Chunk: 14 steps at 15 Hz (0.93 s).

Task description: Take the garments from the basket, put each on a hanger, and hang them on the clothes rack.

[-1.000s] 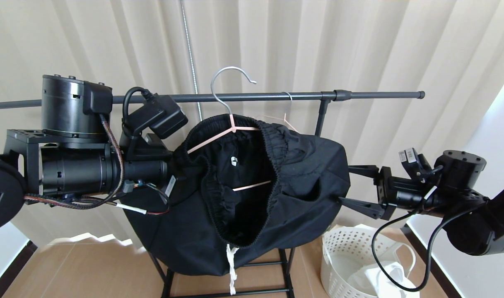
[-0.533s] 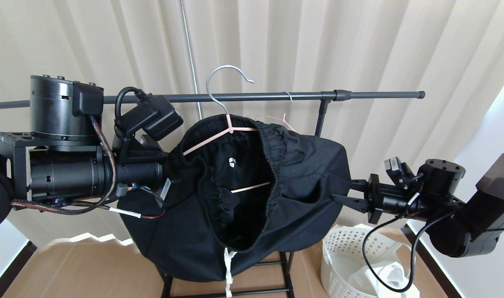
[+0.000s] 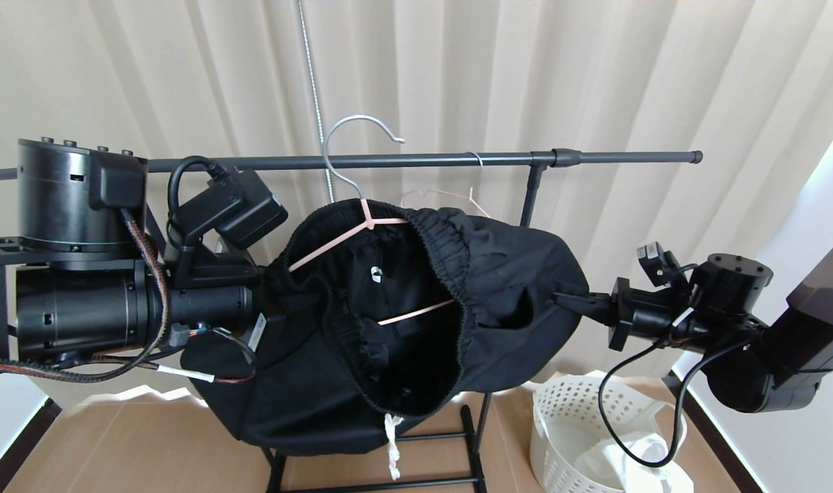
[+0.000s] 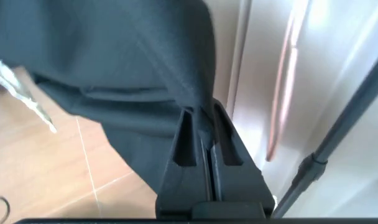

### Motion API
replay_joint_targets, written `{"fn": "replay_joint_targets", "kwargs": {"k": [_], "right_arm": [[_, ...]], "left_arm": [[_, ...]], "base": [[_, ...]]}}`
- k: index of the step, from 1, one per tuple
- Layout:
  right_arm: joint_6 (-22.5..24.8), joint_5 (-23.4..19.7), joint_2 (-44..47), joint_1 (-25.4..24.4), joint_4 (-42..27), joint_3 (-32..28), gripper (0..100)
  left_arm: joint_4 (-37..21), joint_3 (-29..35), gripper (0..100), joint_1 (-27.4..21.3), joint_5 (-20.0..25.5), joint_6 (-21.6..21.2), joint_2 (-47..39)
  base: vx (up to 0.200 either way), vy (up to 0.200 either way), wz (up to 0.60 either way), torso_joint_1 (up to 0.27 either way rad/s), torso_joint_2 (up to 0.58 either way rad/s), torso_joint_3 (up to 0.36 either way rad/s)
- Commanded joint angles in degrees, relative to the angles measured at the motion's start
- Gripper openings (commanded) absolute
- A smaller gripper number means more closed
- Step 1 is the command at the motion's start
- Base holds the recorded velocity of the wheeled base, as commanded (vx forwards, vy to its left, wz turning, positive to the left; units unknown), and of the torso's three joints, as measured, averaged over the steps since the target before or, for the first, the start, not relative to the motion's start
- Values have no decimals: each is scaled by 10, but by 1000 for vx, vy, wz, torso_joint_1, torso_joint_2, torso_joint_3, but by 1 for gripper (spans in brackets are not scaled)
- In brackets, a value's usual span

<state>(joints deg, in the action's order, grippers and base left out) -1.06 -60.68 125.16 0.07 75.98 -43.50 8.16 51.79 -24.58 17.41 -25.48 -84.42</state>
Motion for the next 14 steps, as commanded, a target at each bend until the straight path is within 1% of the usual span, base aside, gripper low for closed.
{"fn": "replay_joint_targets", "kwargs": {"k": [1, 4, 5, 7, 14], "right_arm": [[-15, 21, 4, 0, 0, -12, 0], [-36, 30, 11, 0, 0, -23, 0], [-52, 37, 11, 0, 0, -29, 0], [-61, 48, 12, 0, 0, -35, 0], [-61, 50, 24, 0, -1, -39, 0]], "left_arm": [[0, -7, 0, 1, 0, 1, 13], [0, -12, 0, 11, 2, 3, 16], [0, -12, 0, 15, 3, 9, 17], [1, -12, 0, 19, 3, 10, 22], [1, -17, 0, 31, 3, 19, 31]], "base": [[0, 0, 0, 0, 0, 0], [0, 0, 0, 0, 0, 0], [0, 0, 0, 0, 0, 0], [0, 0, 0, 0, 0, 0], [0, 0, 0, 0, 0, 0]]}}
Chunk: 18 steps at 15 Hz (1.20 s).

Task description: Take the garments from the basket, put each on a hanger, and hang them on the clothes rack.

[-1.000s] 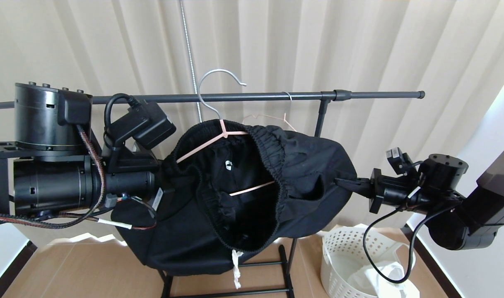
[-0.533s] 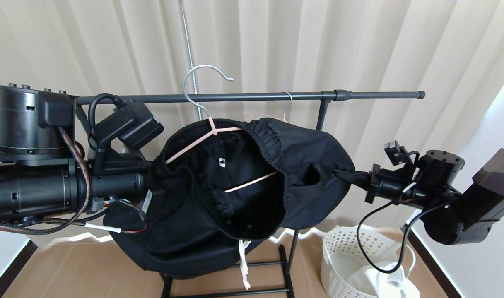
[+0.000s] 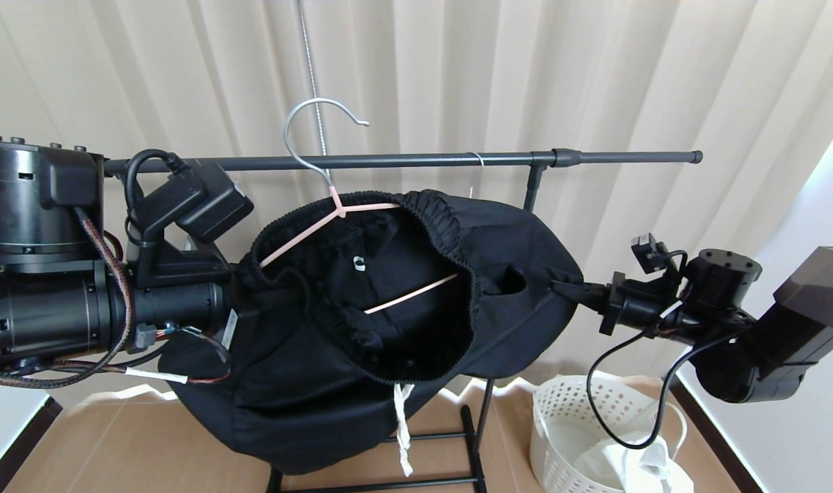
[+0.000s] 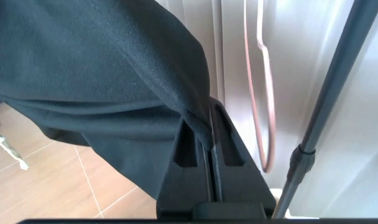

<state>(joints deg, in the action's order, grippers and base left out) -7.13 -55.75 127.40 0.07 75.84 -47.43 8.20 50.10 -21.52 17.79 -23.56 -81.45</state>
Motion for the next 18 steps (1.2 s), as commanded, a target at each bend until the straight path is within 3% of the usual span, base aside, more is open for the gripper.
{"fn": "replay_joint_targets", "kwargs": {"k": [1, 5, 6, 7, 9, 13, 18], "right_arm": [[1, 0, 0, 0, 0, 2, 0], [9, -2, -11, -3, 2, 29, 0], [29, -2, -10, -4, 3, 34, 0], [49, -2, -8, -4, 2, 36, 100], [73, -6, -12, -5, 11, 48, 100], [85, -7, -19, -32, 136, 92, 100], [46, -1, -139, -65, 107, 120, 100]], "left_arm": [[1, -1, 0, 3, 0, 0, 1], [1, 3, 0, 3, -3, 19, -4], [1, 3, 0, 3, -3, 19, -4], [1, 3, 0, 3, -4, 19, -5], [1, 3, 0, 4, -5, 28, -7], [0, 0, 0, 21, -10, 35, -12], [-2, -11, 0, 25, -51, 82, -16]], "base": [[0, 0, 0, 0, 0, 0], [0, 0, 0, 0, 0, 0], [0, 0, 0, 0, 0, 0], [0, 0, 0, 0, 0, 0], [0, 0, 0, 0, 0, 0], [0, 0, 0, 0, 0, 0], [0, 0, 0, 0, 0, 0]]}}
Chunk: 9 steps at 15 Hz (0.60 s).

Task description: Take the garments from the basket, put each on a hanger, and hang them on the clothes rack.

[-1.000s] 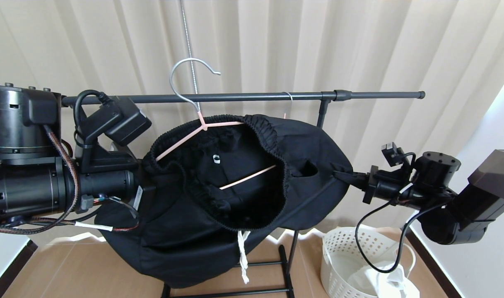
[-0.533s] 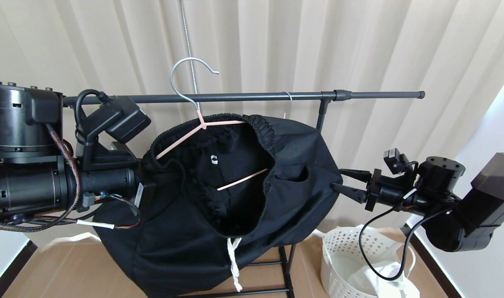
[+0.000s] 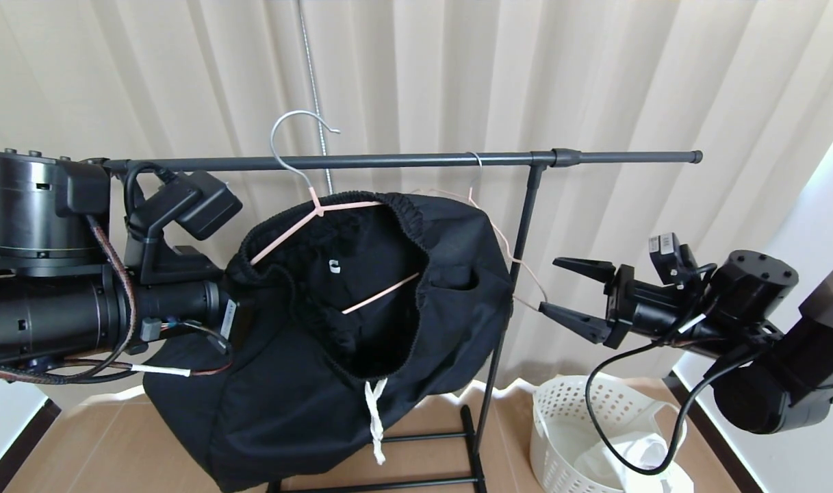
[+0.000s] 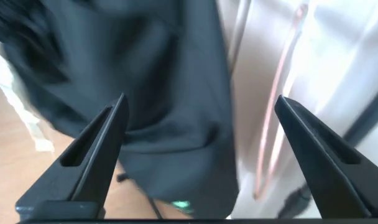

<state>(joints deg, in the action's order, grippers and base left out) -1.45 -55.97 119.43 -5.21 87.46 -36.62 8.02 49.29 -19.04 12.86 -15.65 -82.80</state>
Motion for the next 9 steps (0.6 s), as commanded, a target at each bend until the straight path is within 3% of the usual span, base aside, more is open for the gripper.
{"fn": "replay_joint_targets", "kwargs": {"k": [1, 6, 9], "right_arm": [[-11, 2, -77, -17, -14, 16, 100], [-11, 57, -111, -37, -69, 4, 100], [-12, 118, -114, -45, -130, -28, 100]], "left_arm": [[0, -8, 0, 1, -13, 12, -3], [-1, -13, 0, 8, -61, 60, -22], [-2, 2, 0, 8, -89, 81, -46]], "base": [[0, 0, 0, 0, 0, 0], [0, 0, 0, 0, 0, 0], [0, 0, 0, 0, 0, 0]]}}
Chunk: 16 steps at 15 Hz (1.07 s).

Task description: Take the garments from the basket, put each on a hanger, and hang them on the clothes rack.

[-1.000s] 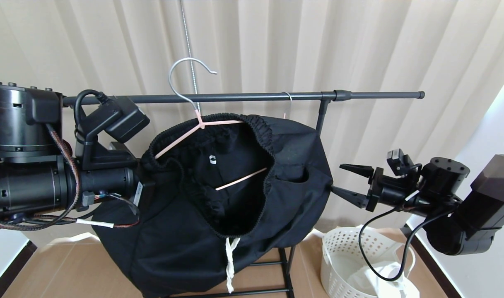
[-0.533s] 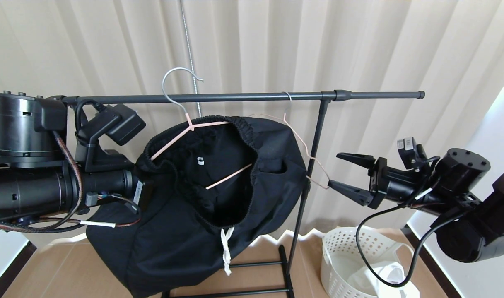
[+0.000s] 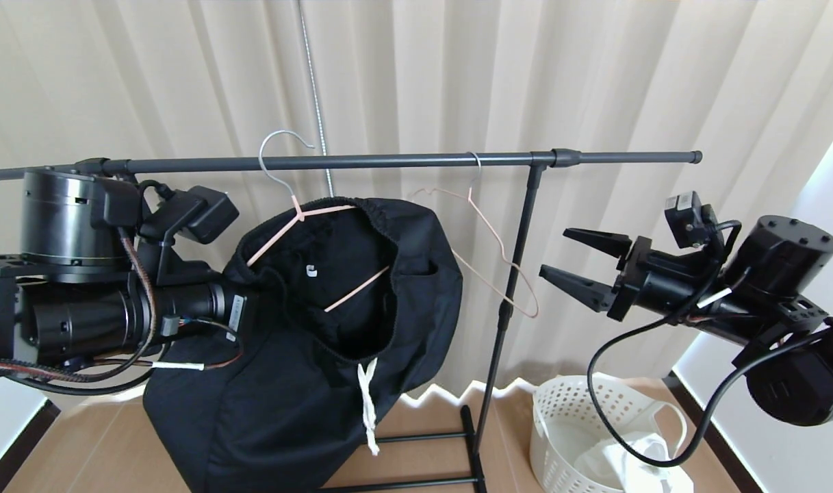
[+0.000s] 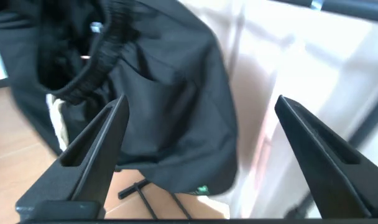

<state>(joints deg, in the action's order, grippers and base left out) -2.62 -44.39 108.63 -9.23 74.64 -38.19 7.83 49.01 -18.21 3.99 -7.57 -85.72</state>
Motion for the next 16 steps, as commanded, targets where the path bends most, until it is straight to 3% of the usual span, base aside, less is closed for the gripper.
{"fn": "replay_joint_targets", "kwargs": {"k": [1, 3, 5, 10, 16], "right_arm": [[-9, 98, -19, -27, -93, -53, 100], [-34, 138, -31, -40, -153, -88, 100], [-46, 139, -42, -41, -186, -97, 100], [-45, 139, -33, -40, -187, -102, 100], [-45, 140, -32, -39, -187, -102, 100]], "left_arm": [[0, 21, 0, 0, -11, 12, -37], [-2, 57, 0, -1, -22, 49, -72], [-2, 95, 0, -1, -28, 70, -110], [-2, 229, 0, 0, -29, 100, -241], [-1, 287, 0, 14, -36, 111, -311]], "base": [[0, 0, 0, 0, 0, 0], [0, 0, 0, 0, 0, 0], [0, 0, 0, 0, 0, 0], [0, 0, 0, 0, 0, 0], [0, 0, 0, 0, 0, 0]]}}
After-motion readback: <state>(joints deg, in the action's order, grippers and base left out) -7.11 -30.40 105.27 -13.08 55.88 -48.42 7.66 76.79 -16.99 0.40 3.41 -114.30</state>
